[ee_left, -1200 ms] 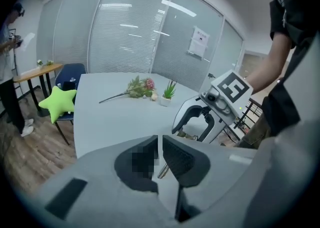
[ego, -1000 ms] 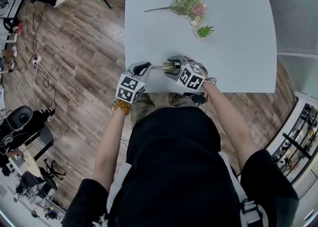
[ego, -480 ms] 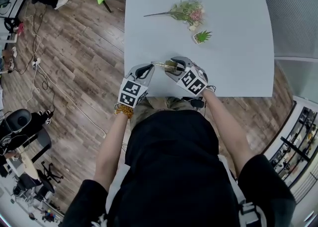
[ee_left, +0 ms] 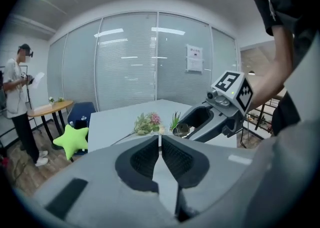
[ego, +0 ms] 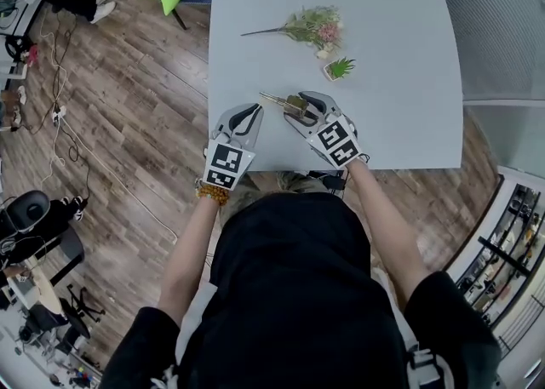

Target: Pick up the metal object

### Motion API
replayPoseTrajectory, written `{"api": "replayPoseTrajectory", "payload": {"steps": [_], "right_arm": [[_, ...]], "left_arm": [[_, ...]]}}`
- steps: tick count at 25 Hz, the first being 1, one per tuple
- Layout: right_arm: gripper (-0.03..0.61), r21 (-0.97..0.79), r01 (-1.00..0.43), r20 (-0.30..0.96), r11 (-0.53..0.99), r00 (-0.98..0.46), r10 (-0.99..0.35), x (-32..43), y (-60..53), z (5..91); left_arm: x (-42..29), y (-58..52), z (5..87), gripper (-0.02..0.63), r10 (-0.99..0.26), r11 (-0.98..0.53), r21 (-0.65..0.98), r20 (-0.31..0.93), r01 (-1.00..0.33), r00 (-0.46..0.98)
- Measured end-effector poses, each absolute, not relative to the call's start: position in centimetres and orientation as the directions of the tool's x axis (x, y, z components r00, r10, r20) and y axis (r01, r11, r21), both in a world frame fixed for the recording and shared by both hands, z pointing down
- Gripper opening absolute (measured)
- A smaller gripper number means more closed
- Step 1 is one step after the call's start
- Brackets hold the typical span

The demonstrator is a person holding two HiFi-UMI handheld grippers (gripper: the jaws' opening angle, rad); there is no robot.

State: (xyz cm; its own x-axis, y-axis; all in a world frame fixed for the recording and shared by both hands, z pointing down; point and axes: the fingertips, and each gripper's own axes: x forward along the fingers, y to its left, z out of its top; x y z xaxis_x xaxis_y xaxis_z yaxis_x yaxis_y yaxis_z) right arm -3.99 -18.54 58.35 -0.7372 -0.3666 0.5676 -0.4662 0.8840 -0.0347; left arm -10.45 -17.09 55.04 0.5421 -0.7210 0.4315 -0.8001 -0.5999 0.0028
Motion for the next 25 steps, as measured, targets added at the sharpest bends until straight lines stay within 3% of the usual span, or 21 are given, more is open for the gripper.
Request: {"api": "replayPoseTrajectory", "payload": {"steps": [11, 25], "right_arm": [[0.245, -0.004, -0.625, 0.406, 0.780, -0.714, -0.570, -1.3, -22.8, 49.8], [0.246, 0.072, -0.754, 0.131, 0.653, -0.642, -0.755, 1.2, -23.3, 36.6]], "left_arm": [[-8.7, -20.5, 45.9, 0.023, -0.809, -0.578, -0.184, 0.259, -0.795, 0.528], [-6.5, -22.5, 34.8, 0.023, -0.897, -0.428, -0.252, 0.003, -0.868, 0.441]]}}
